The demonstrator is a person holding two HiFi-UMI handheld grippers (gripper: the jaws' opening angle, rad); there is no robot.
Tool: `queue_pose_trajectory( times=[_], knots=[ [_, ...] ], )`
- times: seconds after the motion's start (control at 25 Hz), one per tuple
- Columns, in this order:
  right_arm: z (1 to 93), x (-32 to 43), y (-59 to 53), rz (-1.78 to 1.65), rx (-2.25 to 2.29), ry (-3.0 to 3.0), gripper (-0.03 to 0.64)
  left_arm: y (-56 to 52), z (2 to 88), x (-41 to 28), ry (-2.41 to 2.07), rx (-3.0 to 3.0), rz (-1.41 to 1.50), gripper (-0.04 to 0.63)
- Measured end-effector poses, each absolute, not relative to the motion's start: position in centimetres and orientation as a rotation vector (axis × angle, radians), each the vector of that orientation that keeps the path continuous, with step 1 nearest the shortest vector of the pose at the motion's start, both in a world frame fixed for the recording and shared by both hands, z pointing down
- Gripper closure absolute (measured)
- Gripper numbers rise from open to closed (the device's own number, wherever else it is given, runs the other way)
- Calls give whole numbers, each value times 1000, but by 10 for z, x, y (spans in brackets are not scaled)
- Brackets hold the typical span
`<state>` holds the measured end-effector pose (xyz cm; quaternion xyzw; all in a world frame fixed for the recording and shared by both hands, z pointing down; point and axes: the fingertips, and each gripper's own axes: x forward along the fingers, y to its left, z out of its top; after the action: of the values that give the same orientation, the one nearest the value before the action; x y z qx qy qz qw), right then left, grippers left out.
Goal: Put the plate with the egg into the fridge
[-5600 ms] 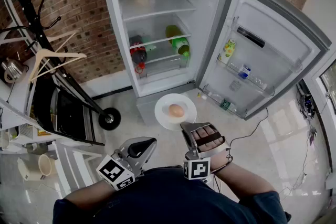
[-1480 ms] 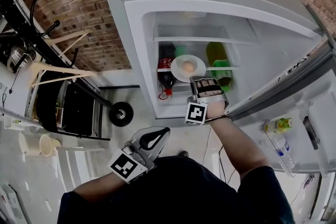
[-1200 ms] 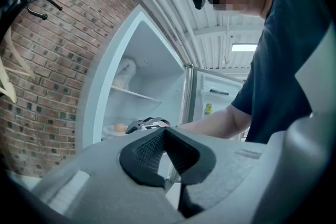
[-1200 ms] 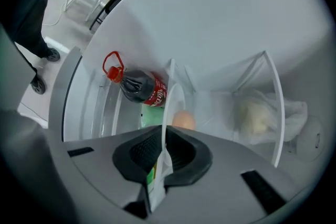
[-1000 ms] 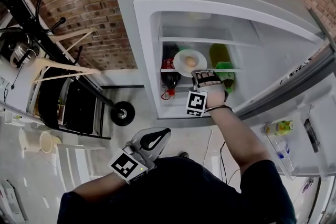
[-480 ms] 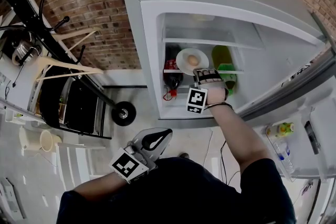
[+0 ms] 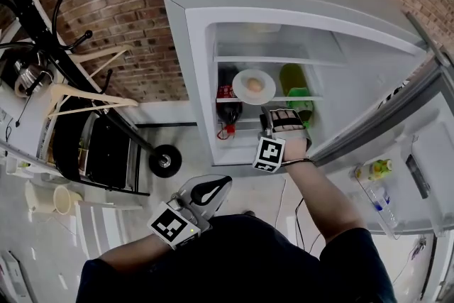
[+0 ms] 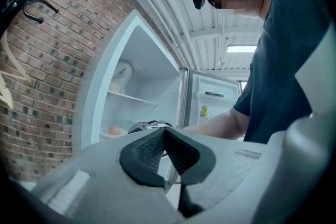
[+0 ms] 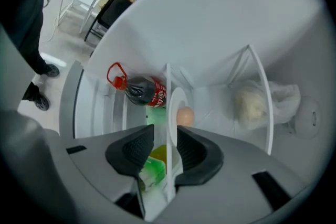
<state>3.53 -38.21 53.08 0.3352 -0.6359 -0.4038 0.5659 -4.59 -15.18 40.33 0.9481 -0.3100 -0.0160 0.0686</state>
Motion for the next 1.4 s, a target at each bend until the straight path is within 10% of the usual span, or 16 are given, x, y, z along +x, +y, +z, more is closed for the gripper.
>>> queue_pose_trajectory(
  times=[1.4],
  knots=[
    [417,17,-165,89,1173,-2763,606,-136,399,4,-691,2963,-17,600]
  ],
)
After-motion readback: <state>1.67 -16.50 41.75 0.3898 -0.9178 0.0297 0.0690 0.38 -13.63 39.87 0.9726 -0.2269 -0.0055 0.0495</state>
